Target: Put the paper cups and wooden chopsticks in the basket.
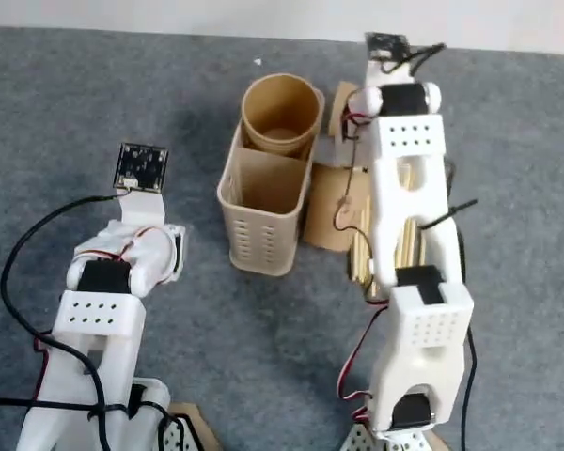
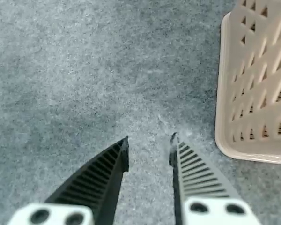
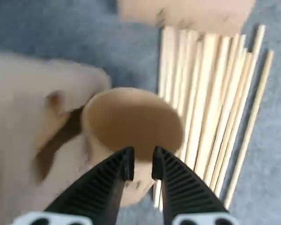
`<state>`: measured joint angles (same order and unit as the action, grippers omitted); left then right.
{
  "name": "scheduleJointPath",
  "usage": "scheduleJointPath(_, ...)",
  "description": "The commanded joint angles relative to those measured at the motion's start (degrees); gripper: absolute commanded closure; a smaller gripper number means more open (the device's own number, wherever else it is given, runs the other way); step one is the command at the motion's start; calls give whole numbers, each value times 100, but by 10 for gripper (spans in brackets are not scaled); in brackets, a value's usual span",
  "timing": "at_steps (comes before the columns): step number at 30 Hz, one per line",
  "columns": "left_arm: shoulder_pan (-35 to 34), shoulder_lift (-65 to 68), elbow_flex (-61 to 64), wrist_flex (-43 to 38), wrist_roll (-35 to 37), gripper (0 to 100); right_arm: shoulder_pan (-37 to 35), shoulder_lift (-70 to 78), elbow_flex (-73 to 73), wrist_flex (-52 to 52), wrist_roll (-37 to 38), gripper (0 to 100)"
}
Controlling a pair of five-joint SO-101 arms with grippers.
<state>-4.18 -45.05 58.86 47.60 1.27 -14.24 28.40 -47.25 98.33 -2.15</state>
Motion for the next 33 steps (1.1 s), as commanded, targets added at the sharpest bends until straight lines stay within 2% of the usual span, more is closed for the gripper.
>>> scheduleJointPath(1, 31, -145, -13, -97, 53, 829, -75, -338, -295, 286, 440, 910)
scheduleJointPath(10, 31, -145, -31, -97, 53, 829, 22, -1411, 1341, 242, 510, 910)
scheduleJointPath(13, 31, -145, -22, -97, 53, 829, 154, -1446, 1367, -4, 510, 910)
scheduleJointPath(25, 57, -145, 110, -229, 62, 829, 189, -1182, 1367, -2484, 457, 910)
scheduleJointPath(33, 40, -145, 110, -237, 44, 829, 224, 119, 1314, -3169, 457, 910)
